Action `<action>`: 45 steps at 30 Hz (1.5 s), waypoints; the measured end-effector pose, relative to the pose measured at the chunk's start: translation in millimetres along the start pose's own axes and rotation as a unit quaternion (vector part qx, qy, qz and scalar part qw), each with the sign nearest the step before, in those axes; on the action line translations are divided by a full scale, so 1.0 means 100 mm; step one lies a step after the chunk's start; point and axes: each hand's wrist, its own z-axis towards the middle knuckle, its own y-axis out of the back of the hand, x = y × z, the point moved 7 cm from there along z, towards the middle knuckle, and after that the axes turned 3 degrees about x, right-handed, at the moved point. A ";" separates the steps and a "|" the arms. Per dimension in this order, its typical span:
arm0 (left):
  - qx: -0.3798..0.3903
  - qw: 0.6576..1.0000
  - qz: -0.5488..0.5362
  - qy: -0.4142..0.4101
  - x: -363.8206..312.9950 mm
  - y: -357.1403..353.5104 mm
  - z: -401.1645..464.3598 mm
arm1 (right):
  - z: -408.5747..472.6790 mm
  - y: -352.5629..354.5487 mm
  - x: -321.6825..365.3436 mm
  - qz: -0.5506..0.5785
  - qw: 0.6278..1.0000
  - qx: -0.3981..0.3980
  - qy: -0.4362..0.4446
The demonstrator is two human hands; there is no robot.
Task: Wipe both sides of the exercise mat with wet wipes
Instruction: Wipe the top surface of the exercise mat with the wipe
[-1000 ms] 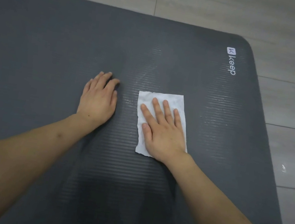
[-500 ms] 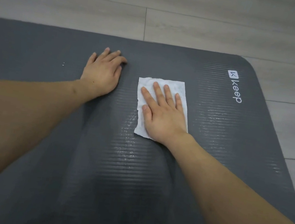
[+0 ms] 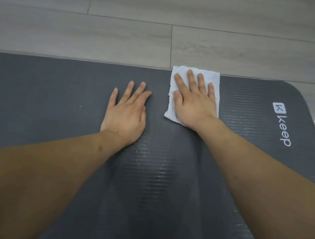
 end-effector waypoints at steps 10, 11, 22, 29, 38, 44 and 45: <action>0.056 0.998 0.038 -0.001 0.03 -0.03 0.09 | -0.02 -0.01 0.01 -0.009 1.000 0.006 0.001; 0.066 0.997 0.041 -0.003 0.02 -0.03 0.09 | -0.10 -0.03 0.03 -0.009 1.000 0.009 0.002; 0.254 0.964 -0.006 0.081 -0.11 0.00 0.16 | -1.30 -0.28 0.14 0.001 1.000 0.001 0.023; 0.302 0.945 0.008 0.126 -0.11 -0.11 0.23 | -0.01 0.00 0.19 0.028 0.999 0.010 -0.021; 0.336 0.930 0.025 0.145 -0.12 -0.11 0.25 | -0.08 0.17 -0.98 0.012 0.999 0.000 -0.032; 0.338 0.928 0.033 0.151 -0.11 -0.12 0.25 | -0.43 0.39 -2.55 0.020 0.985 -0.008 -0.172; 0.337 0.928 0.034 0.152 -0.10 -0.13 0.26 | -0.46 0.39 -2.64 0.020 0.983 -0.010 -0.181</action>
